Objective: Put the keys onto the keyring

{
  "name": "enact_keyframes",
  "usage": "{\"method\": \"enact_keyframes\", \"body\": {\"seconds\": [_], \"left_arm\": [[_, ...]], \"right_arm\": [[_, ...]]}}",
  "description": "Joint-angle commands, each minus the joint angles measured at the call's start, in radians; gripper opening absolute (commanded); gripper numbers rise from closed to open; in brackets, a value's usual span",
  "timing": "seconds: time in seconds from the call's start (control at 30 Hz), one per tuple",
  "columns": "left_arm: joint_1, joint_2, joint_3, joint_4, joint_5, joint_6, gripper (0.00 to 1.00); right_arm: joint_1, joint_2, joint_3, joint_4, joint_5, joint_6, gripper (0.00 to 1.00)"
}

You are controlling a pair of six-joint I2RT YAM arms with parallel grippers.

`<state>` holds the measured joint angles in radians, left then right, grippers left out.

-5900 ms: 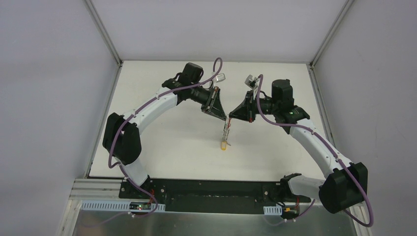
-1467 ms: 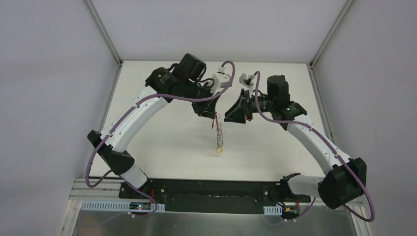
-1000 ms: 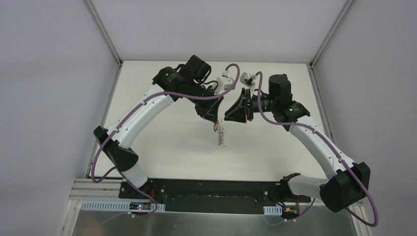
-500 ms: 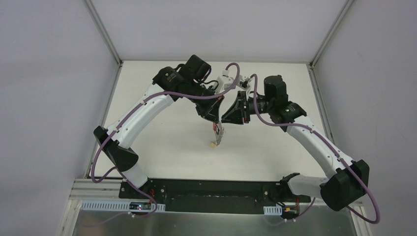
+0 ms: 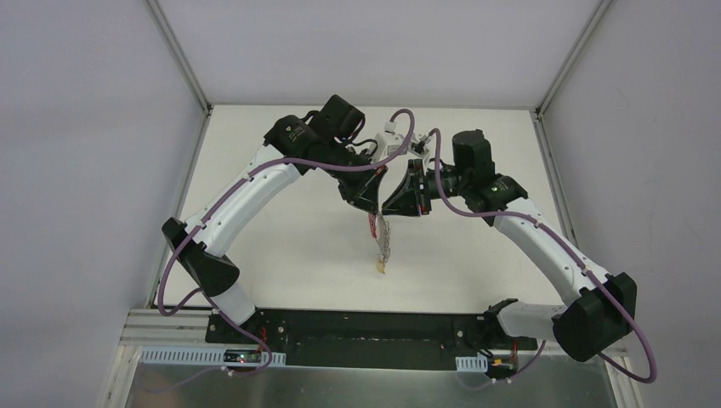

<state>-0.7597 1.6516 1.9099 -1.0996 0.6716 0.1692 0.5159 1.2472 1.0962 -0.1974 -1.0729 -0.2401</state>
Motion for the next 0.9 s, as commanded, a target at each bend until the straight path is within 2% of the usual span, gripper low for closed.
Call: {"method": "enact_keyframes", "body": {"seconds": [0.0, 0.27, 0.6, 0.87], "left_arm": [[-0.012, 0.004, 0.013, 0.005, 0.038, 0.011, 0.00], [-0.013, 0.005, 0.002, 0.007, 0.050, 0.013, 0.00], [-0.012, -0.002, -0.015, 0.016, 0.087, 0.016, 0.00], [-0.012, -0.043, -0.053, 0.055, 0.117, 0.015, 0.00]], "right_arm": [[0.012, 0.000, 0.060, 0.003, -0.039, -0.030, 0.21], [0.013, -0.007, 0.062, 0.003, -0.046, -0.028, 0.26], [0.013, -0.016, 0.057, 0.018, -0.036, -0.015, 0.24], [-0.032, -0.055, -0.018, 0.135, -0.042, 0.067, 0.24]]}}
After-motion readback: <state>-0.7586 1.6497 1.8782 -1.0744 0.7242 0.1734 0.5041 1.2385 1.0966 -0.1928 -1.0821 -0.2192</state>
